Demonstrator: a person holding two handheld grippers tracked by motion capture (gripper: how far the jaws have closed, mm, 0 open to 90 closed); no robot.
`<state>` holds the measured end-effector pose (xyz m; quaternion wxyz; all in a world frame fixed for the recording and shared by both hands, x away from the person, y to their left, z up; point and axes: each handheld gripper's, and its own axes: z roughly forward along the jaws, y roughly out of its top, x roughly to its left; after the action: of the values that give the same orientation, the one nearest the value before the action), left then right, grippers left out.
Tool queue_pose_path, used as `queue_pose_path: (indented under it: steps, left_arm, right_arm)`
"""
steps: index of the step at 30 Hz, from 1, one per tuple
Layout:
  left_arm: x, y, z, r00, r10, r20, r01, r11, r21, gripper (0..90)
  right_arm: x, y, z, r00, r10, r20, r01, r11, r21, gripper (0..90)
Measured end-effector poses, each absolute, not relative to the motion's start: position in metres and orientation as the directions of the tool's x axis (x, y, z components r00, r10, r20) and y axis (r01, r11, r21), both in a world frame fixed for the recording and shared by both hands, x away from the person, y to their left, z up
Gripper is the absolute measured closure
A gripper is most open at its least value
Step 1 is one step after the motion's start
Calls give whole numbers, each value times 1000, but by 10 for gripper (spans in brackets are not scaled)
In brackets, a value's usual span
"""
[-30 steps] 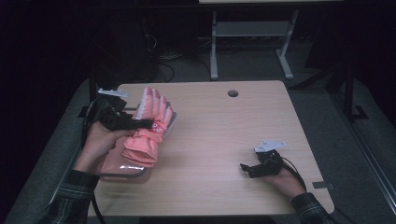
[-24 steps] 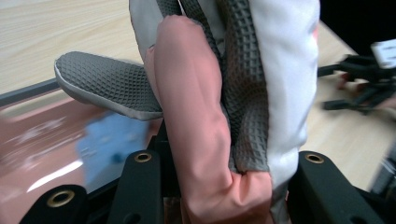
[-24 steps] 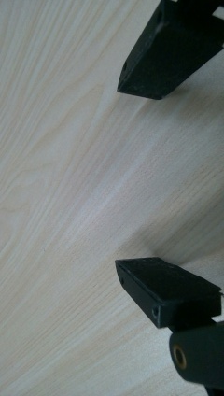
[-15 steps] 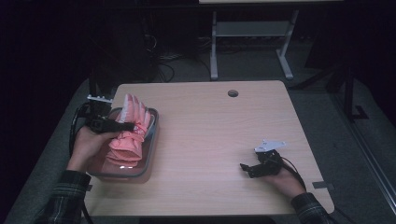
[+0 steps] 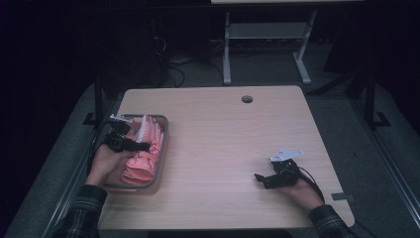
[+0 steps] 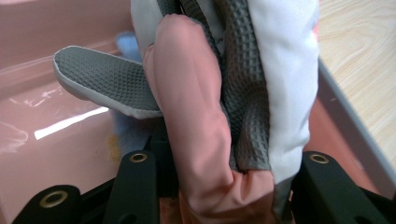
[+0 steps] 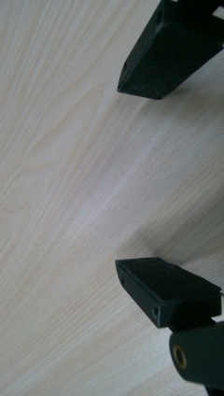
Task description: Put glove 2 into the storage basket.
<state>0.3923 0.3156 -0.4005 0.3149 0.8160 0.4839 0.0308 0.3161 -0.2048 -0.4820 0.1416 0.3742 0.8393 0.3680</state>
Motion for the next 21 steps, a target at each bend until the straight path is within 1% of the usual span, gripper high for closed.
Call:
queue_pose_path:
  steps: [3,5,8,12,19,21]
  left_arm:
    - [391,318,-405,517,811,-275,775,-308,551,553]
    - [391,320,-406,510,809,-291,779,-291,556,525]
    - [391,323,-405,502,806,-313,782,-269,562,432]
    - [390,323,-402,500,809,-309,780,-265,567,283]
    - [386,322,-394,505,820,-270,762,-277,585,152]
    - [385,322,-391,509,820,-262,757,-281,590,141]
  right_arm:
    - [316,-205,-482,-680,732,38,524,449,724,122]
    - [316,-205,-482,-678,734,38,525,448,723,123]
    - [316,-204,-482,-677,735,38,526,448,723,123]
    - [316,-204,-482,-677,735,38,526,448,723,123]
    - [316,-205,-482,-678,735,37,525,448,723,123]
    - [316,-204,-482,-677,735,38,526,448,723,123]
